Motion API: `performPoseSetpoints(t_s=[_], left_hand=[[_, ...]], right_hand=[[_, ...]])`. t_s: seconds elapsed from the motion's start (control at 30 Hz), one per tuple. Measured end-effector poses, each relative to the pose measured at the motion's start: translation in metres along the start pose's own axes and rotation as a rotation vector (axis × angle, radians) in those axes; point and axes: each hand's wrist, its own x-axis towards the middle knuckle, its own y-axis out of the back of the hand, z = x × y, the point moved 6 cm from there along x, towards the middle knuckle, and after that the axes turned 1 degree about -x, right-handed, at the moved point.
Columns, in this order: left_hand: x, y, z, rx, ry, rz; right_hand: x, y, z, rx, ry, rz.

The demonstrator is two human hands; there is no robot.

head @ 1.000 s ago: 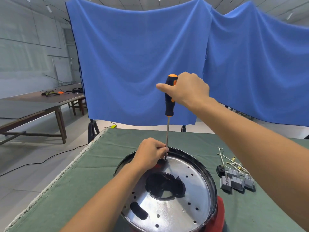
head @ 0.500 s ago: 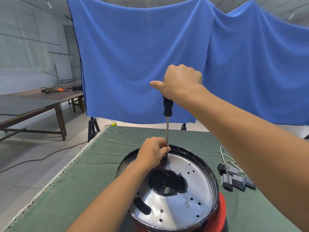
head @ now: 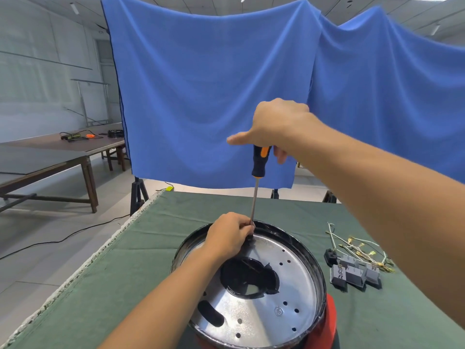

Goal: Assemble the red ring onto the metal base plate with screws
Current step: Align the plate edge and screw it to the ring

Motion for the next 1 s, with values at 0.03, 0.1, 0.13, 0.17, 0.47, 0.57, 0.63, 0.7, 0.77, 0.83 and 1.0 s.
performPoseSetpoints(t_s=[0.03, 0.1, 0.13, 0.17, 0.47, 0.57, 0.63, 0.7, 0.77, 0.83, 1.0], left_hand=[[0.000, 0.001, 0.000, -0.003, -0.003, 0.006], [0.002, 0.004, 0.001, 0.003, -0.014, 0.033], [0.002, 0.005, 0.002, 0.014, -0.017, 0.050], [0.003, 0.006, 0.002, 0.022, -0.016, 0.066], [0.000, 0.002, 0.006, 0.137, -0.033, 0.064], [-0.002, 0.004, 0.002, 0.110, -0.012, 0.052], [-0.002, 0.004, 0.003, 0.109, -0.011, 0.044], [-0.002, 0.003, 0.005, 0.113, -0.016, 0.034], [-0.003, 0.002, 0.005, 0.112, -0.008, 0.019], [-0.002, 0.002, 0.003, 0.109, 0.011, 0.003], [0.001, 0.001, 0.001, 0.090, 0.045, -0.031]], right_hand=[[0.000, 0.001, -0.003, -0.013, 0.011, 0.062], [0.003, 0.001, -0.008, 0.116, 0.064, -0.010], [0.001, 0.001, -0.011, 0.218, 0.095, -0.109], [-0.001, 0.001, -0.013, 0.316, 0.119, -0.215], [-0.003, 0.002, -0.003, 0.047, 0.045, -0.021], [-0.007, 0.003, -0.008, 0.225, 0.135, -0.184], [-0.010, 0.001, -0.006, 0.254, 0.119, -0.196], [-0.010, -0.001, -0.001, 0.164, 0.051, -0.093], [-0.010, 0.001, 0.002, 0.108, -0.002, -0.015], [-0.009, 0.001, -0.003, 0.177, 0.048, -0.124], [-0.019, 0.003, -0.013, 0.266, 0.129, -0.232]])
